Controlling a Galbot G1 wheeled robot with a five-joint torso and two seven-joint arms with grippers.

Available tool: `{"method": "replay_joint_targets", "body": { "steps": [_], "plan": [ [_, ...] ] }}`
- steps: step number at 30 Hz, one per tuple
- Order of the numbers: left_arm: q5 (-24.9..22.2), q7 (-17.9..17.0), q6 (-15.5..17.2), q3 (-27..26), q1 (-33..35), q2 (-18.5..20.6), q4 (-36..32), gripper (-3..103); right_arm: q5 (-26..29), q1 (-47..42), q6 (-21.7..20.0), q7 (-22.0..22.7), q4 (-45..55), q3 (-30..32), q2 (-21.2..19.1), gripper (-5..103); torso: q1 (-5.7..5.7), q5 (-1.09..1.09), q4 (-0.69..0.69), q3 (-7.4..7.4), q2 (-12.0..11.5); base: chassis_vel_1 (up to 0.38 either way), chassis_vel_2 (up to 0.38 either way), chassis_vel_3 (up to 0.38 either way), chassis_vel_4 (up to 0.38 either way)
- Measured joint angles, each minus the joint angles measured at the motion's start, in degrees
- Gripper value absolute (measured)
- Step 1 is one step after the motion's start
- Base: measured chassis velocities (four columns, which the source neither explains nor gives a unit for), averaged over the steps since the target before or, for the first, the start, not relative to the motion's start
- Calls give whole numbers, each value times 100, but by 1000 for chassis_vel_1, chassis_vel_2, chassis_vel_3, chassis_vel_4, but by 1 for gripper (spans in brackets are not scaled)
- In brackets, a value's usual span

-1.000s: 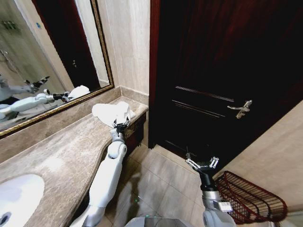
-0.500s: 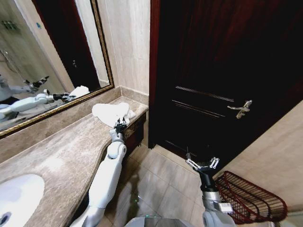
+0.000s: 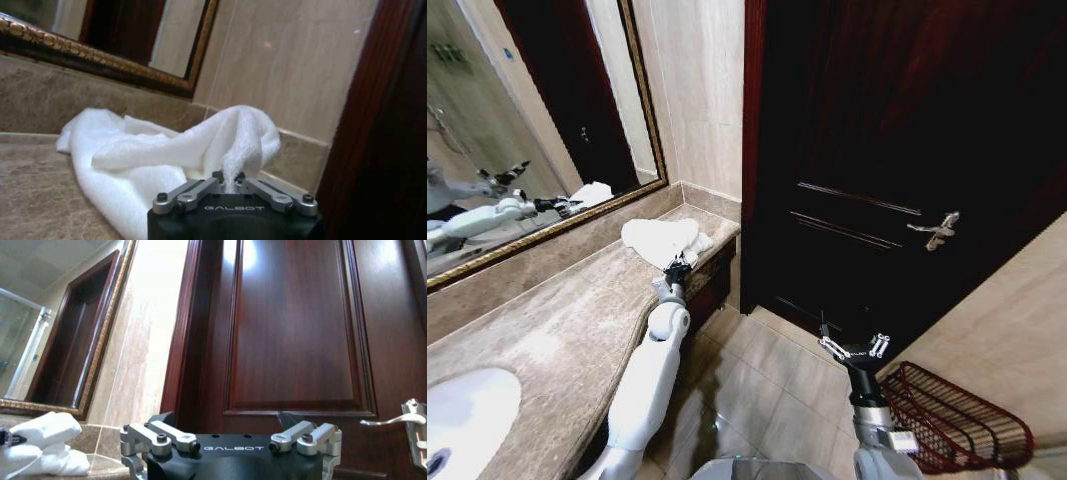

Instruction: Discard the used towel into the hamper.

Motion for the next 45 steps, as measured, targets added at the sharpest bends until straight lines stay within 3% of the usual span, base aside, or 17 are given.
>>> {"method": "replay_joint_targets", "body": {
  "steps": [12, 19, 20, 22, 27, 31, 35, 45],
  "plan": [
    [-57, 467, -224, -355, 1129, -140, -1446, 1, -111, -54, 67, -10, 60, -64, 37, 100, 0, 0, 0, 0, 0, 0, 0, 0, 0],
    [620, 765, -583, -768, 2007, -492, -2304, 1, -139, -62, 99, -65, 121, -163, 61, 100, -1, 0, 1, -1, 0, 0, 0, 0, 0],
    [1053, 845, -807, -936, 2458, -703, -2844, 1, -105, -29, 108, -101, 183, -183, 62, 100, -1, 0, 0, -1, 1, 0, 0, 0, 0],
    [1305, 932, -973, -1086, 2758, -815, -3203, 1, -57, -10, 123, -102, 240, -205, 60, 100, -1, 0, 0, -1, 1, 0, 0, 0, 0],
    [1466, 968, -1152, -1342, 3357, -897, -3827, 1, -12, -17, 166, -102, 338, -266, 116, 100, -1, 1, 1, -1, 1, 0, 0, 0, 0],
    [1500, 968, -1285, -1427, 3726, -920, -4097, 1, 0, -53, 186, -67, 435, -301, 148, 100, -1, 0, 0, -1, 1, 0, 0, 0, 0],
    [1695, 1070, -1673, -1227, 4337, -1087, -4329, 1, 54, -3, 95, 547, 756, -389, 217, 100, -1, 0, 1, 0, 1, 0, 0, 0, 0],
    [1902, 1134, -1858, -1161, 4565, -1103, -4530, 1, 191, -113, 203, 535, 1055, -367, 174, 100, 0, 0, 0, 0, 1, -14, -16, -13, -15]
  ]
}}
